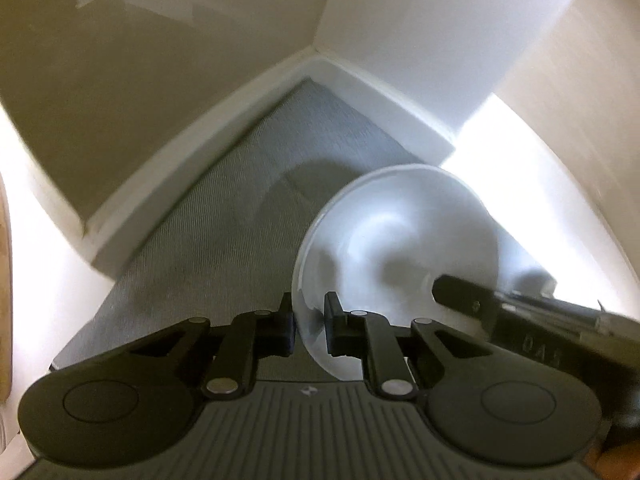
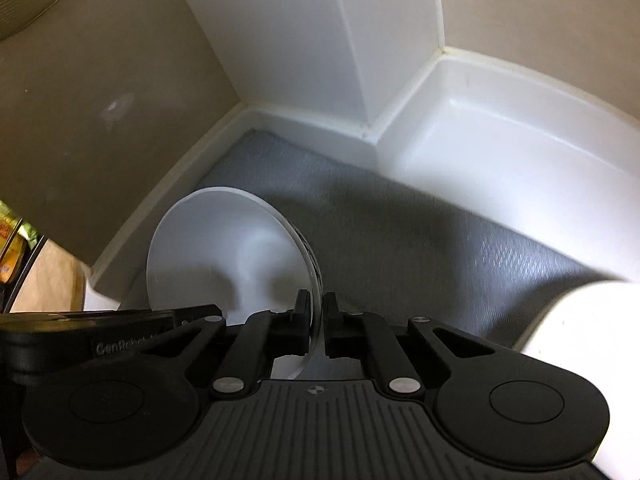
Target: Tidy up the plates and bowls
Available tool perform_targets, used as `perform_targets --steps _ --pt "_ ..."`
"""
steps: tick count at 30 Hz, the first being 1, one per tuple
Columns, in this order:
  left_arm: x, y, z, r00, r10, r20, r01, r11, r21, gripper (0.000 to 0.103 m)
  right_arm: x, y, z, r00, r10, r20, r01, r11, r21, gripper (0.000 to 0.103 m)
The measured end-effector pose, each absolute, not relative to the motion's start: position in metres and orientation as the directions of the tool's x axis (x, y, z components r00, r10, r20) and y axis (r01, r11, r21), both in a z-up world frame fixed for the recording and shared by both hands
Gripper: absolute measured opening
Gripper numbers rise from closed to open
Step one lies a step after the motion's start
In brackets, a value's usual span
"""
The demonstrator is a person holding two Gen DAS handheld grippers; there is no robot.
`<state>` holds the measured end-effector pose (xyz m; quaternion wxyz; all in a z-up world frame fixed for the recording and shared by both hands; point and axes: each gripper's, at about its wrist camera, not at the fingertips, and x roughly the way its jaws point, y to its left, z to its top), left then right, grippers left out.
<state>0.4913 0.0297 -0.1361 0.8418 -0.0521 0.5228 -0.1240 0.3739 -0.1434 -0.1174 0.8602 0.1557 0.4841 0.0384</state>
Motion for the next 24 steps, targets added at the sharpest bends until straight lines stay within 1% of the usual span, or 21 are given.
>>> perform_targets --steps 4,9,24 --pt "0.481 0.034 -0.136 0.399 -0.291 -0.869 0.173 0.955 -0.241 0.015 0.363 -0.141 -0.114 0.525 0.212 -0.825 0.094 0.948 0.303 0.007" --pt "0.473 0.038 -0.136 0.409 -0.295 -0.864 0.191 0.953 -0.235 0.014 0.352 -0.136 -0.109 0.521 0.212 -0.827 0.093 0.949 0.302 0.007" --pt "0.426 0.053 -0.091 0.475 -0.326 -0.817 0.213 0.944 -0.252 0.014 0.310 -0.128 -0.064 0.587 0.206 -0.783 0.054 0.955 0.292 0.007"
